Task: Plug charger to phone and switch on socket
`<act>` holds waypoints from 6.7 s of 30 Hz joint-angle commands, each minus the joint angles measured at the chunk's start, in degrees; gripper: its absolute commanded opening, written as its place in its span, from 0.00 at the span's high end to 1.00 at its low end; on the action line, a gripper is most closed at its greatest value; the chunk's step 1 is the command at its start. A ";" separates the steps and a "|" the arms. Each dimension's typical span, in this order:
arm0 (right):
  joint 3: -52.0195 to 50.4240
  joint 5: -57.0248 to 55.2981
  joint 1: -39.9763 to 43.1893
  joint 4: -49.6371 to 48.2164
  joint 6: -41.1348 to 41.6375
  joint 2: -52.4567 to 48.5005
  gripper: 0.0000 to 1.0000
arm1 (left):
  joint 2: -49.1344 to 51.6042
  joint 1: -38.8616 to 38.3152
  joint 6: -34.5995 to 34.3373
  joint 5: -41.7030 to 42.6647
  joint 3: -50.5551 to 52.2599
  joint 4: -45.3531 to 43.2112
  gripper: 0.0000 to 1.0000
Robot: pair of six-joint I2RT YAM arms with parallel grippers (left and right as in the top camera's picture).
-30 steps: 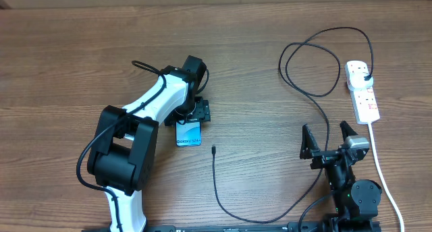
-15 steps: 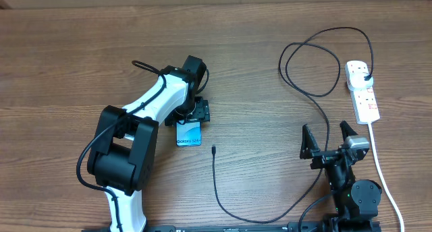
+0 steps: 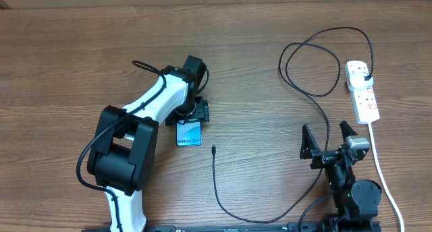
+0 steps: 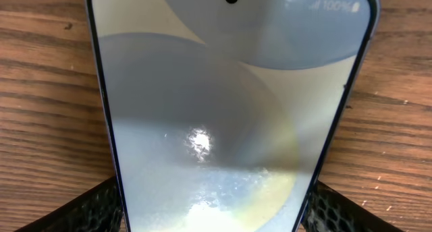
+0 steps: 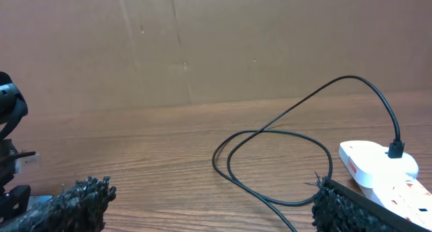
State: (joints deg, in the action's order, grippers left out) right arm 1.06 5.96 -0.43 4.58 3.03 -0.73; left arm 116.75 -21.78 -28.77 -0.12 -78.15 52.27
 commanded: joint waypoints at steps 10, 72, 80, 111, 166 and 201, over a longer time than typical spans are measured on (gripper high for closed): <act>-0.61 -0.31 -0.20 -0.20 0.28 0.59 0.00 | 2.03 -0.33 0.44 -1.40 2.21 -0.31 0.21; -0.61 -0.31 -0.20 -0.20 0.28 0.59 0.00 | 2.03 -0.33 0.46 -1.38 2.21 -0.70 0.00; -0.61 -0.31 -0.20 -0.20 0.28 0.59 0.00 | 2.03 -0.33 0.46 -1.38 2.21 -1.07 0.03; -0.61 -0.31 -0.20 -0.20 0.28 0.59 0.00 | 2.03 -0.37 0.46 -1.38 2.21 -1.38 0.02; -0.61 -0.31 -0.20 -0.20 0.28 0.59 0.00 | 2.03 -0.37 0.46 -1.38 2.21 -1.49 0.00; -0.61 -0.28 -0.15 -0.70 0.28 0.57 0.00 | 2.03 -0.37 1.79 -0.44 2.62 -0.24 0.02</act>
State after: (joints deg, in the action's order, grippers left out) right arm 1.04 5.98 -0.40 4.54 3.03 -0.73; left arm 116.62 -21.78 -28.27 -0.62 -77.95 51.42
